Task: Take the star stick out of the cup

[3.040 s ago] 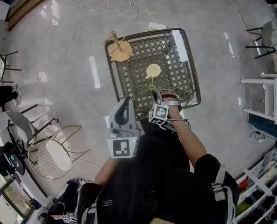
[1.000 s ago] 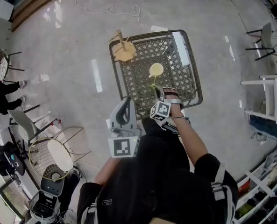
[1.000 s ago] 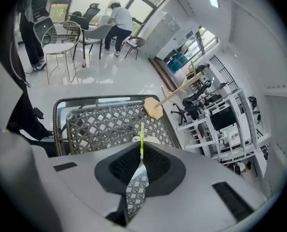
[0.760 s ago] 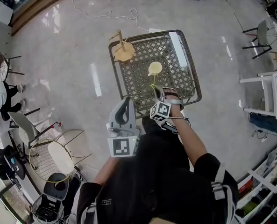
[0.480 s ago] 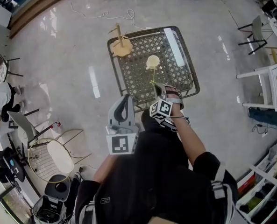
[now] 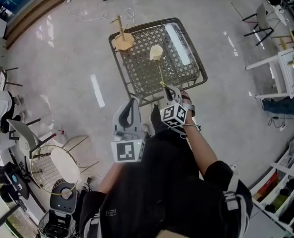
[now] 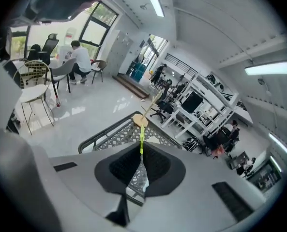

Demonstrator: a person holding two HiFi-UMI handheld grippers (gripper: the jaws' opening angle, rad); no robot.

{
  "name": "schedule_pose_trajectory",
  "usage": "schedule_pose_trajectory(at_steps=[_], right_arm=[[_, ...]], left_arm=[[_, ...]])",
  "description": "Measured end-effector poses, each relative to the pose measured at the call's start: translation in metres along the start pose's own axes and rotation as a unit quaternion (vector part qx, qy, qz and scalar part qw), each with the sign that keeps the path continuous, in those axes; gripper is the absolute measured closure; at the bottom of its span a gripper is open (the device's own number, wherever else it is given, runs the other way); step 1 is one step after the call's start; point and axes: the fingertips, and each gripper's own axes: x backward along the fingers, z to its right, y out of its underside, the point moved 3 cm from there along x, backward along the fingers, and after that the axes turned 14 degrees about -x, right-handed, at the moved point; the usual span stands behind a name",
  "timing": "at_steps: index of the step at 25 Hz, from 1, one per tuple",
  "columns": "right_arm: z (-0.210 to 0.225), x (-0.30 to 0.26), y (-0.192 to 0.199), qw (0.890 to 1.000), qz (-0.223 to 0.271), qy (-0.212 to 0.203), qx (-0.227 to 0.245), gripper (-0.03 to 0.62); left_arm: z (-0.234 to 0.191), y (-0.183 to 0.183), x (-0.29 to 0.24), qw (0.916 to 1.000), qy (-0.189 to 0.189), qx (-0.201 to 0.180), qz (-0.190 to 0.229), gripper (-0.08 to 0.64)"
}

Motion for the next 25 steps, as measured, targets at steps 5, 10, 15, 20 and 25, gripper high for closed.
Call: schedule_pose_trajectory(at_steps=[5, 10, 15, 20, 25], right_arm=[[-0.006, 0.04, 0.008, 0.996, 0.014, 0.003, -0.092, 0.572], [-0.005, 0.078, 0.008, 0.988, 0.049, 0.022, -0.142, 0.572], [0.01, 0.106, 0.001, 0.971, 0.091, 0.019, -0.22, 0.572], [0.031, 0.129, 0.006, 0.947, 0.121, 0.001, -0.296, 0.572], [0.047, 0.153, 0.012, 0.93, 0.14, -0.012, -0.34, 0.572]], left_arm=[[0.015, 0.002, 0.029, 0.9998, 0.017, 0.003, 0.0, 0.545], [0.023, -0.001, 0.045, 0.9998, 0.018, 0.005, 0.008, 0.545], [0.034, -0.002, 0.047, 0.9997, 0.022, 0.004, 0.006, 0.545], [0.057, -0.002, 0.04, 0.9998, 0.022, 0.0, -0.001, 0.545], [0.078, -0.006, 0.036, 0.9999, 0.01, 0.004, -0.003, 0.545]])
